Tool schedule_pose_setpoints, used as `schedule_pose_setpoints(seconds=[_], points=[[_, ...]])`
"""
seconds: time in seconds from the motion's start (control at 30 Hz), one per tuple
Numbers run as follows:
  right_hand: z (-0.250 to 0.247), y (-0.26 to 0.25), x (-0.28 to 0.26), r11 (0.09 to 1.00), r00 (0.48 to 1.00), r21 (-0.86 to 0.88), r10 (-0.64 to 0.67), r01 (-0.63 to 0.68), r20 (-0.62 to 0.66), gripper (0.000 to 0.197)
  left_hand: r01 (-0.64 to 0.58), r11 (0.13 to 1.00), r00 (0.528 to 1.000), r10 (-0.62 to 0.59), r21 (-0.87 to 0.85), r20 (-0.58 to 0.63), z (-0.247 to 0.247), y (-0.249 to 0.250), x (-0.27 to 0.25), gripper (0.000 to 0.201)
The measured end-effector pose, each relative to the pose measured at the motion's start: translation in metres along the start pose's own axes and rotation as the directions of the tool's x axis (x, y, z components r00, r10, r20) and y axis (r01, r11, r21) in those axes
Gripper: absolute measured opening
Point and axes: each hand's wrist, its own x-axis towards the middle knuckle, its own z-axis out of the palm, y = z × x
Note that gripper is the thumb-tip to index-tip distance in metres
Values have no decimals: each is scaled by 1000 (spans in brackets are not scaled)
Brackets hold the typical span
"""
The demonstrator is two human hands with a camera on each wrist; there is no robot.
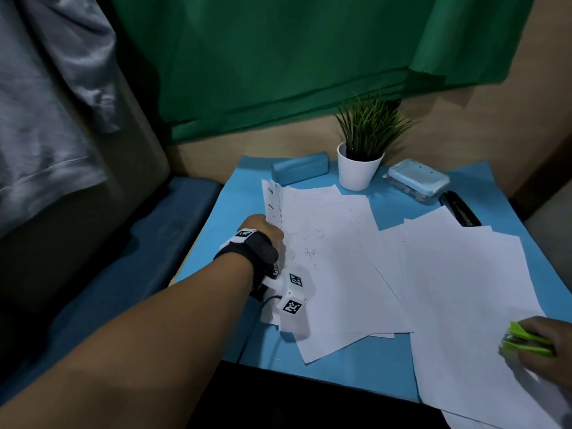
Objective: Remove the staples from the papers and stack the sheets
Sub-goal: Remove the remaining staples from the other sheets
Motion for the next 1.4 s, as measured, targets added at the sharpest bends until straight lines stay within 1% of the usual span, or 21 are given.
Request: schedule_pose_setpoints(seconds=[0.03, 0.07, 0.1, 0.17, 0.27, 0.3, 0.37, 0.43, 0.5, 0.57, 0.63, 0.7, 0.8, 0.87, 1.0, 1.07, 1.1, 1.17, 1.23, 1.33, 1.4], points=[[5, -1, 3, 998, 1000, 50, 28, -28, 7, 26, -17, 1000, 1000, 17, -17, -23, -1, -1, 2, 21], [6, 3, 6, 990, 1000, 143, 13, -15, 11, 35, -38, 999, 998, 37, -30, -49, -2, 0, -1, 23], [9, 7, 10, 983, 1000, 184, -8, 6, 9, 51, -57, 998, 996, 55, -26, -68, -4, 1, -2, 23], [13, 9, 15, 978, 998, 196, -61, 66, -32, 65, -99, 995, 988, 98, -5, -116, -10, 2, -9, 17], [5, 0, 11, 976, 999, 215, -34, 38, -20, 70, -146, 987, 971, 154, 60, -181, -25, -1, -19, 6], [2, -3, 9, 976, 998, 214, -32, 42, -50, 70, -159, 984, 966, 171, 76, -192, -31, -2, -22, 5], [-4, -7, 7, 977, 999, 213, -14, 23, -45, 71, -192, 976, 955, 209, 102, -208, -47, 1, -31, 11], [-7, -9, 6, 977, 998, 210, -4, 18, -65, 72, -228, 965, 937, 254, 132, -238, -65, 6, -41, 10], [-5, -7, 6, 977, 998, 212, 2, 11, -59, 74, -260, 955, 924, 289, 143, -251, -82, 11, -47, 22], [-7, -8, 6, 982, 999, 191, 4, 6, -53, 71, -271, 954, 918, 297, 129, -265, -96, 12, -52, 25], [-11, -18, 2, 982, 1000, 190, -7, 11, -18, 58, -268, 954, 915, 295, 131, -275, -105, 12, -56, 25], [-14, -24, 0, 987, 1000, 162, 4, 0, -28, 45, -263, 955, 920, 292, 139, -260, -109, 13, -59, 26], [-13, -24, 1, 987, 999, 156, 34, -33, -6, 49, -251, 955, 933, 282, 156, -224, -113, 15, -64, 29], [-12, -26, 1, 987, 1000, 159, 29, -28, -5, 50, -243, 956, 932, 276, 161, -233, -116, 15, -67, 24], [-19, -36, -4, 990, 1000, 142, 21, -18, -23, 30, -248, 934, 916, 312, 256, -251, -125, 18, -77, 13], [-18, -35, -2, 992, 1000, 125, 27, -25, -11, 29, -267, 909, 898, 355, 320, -261, -133, 24, -84, 14], [-17, -32, 0, 992, 1000, 119, 29, -29, -4, 32, -282, 893, 884, 384, 350, -267, -137, 27, -87, 14], [-13, -23, 4, 990, 1000, 140, 26, -27, 10, 53, -305, 867, 859, 429, 393, -280, -147, 34, -94, 12], [-8, -13, 9, 992, 999, 129, 4, 1, -37, 71, -316, 856, 847, 449, 410, -284, -154, 40, -100, 11], [-7, -10, 13, 993, 998, 117, -11, 19, -65, 77, -327, 850, 841, 462, 413, -284, -158, 45, -105, 11], [-8, -16, 13, 995, 999, 94, -12, 17, -50, 74, -334, 851, 834, 467, 406, -293, -160, 47, -107, 12]])
